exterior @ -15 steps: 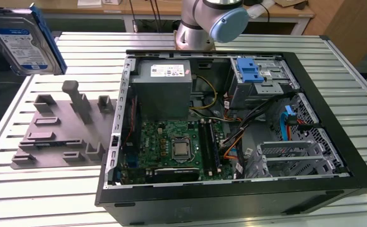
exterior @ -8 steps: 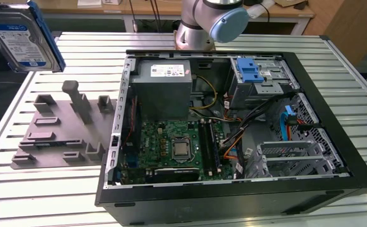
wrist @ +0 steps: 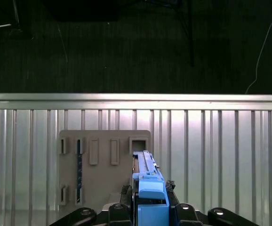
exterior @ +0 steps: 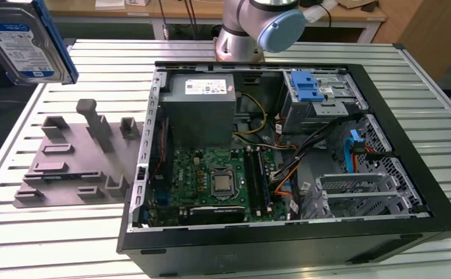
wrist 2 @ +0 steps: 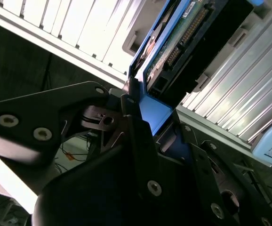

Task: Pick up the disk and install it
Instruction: 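Pick up the disk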

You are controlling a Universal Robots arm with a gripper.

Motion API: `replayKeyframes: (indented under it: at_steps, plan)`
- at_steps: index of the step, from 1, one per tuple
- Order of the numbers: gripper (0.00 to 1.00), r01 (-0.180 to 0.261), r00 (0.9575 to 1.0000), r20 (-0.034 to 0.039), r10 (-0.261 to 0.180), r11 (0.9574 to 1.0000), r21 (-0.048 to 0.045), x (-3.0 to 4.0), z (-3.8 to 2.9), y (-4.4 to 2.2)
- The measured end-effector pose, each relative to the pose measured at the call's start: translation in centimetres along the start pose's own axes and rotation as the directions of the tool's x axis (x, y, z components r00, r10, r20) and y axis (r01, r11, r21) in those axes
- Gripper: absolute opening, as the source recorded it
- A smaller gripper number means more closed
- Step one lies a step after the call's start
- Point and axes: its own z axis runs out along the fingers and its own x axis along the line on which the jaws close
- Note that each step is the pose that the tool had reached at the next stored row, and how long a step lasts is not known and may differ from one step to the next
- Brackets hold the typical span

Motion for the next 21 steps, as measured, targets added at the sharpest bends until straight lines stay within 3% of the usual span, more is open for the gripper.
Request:
replayKeyframes:
  at_steps: [21]
  plan:
    - [0.36, 0.0, 1.0, 0.0, 0.0, 1.0, 0.0, -0.07, -3.12, 0.05]
